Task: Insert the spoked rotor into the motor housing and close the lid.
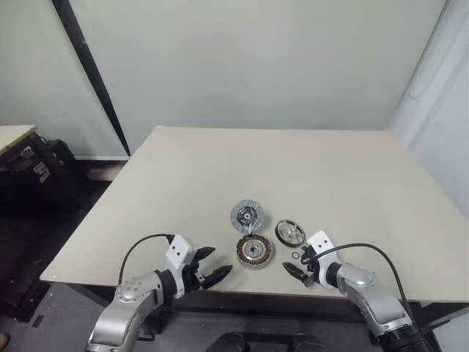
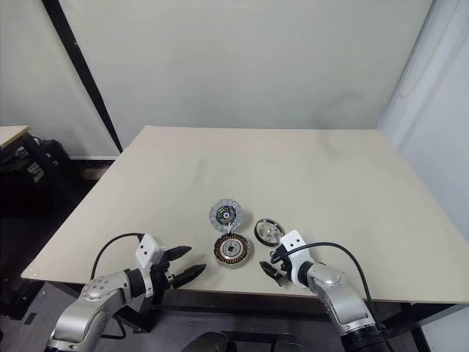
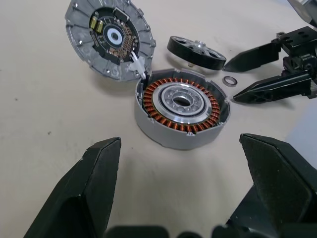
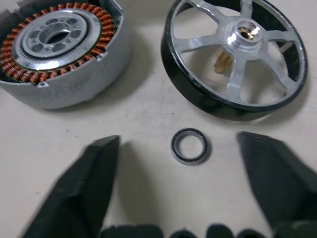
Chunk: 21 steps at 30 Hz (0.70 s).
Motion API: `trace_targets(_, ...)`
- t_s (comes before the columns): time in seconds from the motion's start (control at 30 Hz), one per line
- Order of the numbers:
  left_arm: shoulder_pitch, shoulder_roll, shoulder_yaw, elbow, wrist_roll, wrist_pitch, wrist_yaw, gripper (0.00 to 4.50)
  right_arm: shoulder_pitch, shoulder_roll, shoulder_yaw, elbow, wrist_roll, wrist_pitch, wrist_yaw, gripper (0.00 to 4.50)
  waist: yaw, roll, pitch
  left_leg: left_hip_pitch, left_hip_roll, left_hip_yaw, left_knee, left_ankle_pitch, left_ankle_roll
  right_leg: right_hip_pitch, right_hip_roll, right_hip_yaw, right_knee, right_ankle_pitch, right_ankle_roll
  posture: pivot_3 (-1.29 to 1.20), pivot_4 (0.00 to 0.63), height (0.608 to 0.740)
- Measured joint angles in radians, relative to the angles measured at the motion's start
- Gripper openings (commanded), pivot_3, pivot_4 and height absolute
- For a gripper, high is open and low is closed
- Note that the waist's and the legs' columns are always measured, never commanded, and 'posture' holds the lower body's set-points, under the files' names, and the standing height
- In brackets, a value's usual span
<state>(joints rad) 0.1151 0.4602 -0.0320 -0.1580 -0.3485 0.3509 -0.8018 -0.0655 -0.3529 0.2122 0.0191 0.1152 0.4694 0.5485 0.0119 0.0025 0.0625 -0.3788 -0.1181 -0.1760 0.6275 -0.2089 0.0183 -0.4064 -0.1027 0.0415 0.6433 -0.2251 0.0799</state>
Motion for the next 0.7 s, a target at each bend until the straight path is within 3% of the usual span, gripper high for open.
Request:
trace_targets(0.23,0.0,-0.004,-0.004,0.0,0.001,-0.006,0.003,4.13,0.004,-0.01,-0.002,-0.001,-0.001,-0.002,0.0,0.9,0.0,0.0,0.0,0.0,0.001,0.0,0.0,-0.001,-0.001,0.0,0.0,0.0,0.0,0.0,0.0,0.0,0.0,0.74)
trace_targets(0.5,0.0,-0.004,-0.004,0.0,0.002,-0.008,0.004,4.13,0.011,-0.01,-0.002,-0.013,0.0,0.003,-0.004,0.81,0.0,0.0,0.0,0.0,0.001,0.0,0.0,-0.001,-0.001,0.0,0.001,0.0,0.0,0.0,0.0,0.0,0.0,0.74)
trace_targets(0.7,0.0,-0.003,-0.001,0.002,-0.002,-0.008,0.004,4.13,0.02,-0.062,0.001,-0.166,0.039,0.113,0.066,0.81,0.0,0.0,0.0,0.0,0.002,0.0,0.0,-0.001,-0.001,-0.001,0.0,0.0,0.0,0.0,0.0,0.0,0.0,0.74)
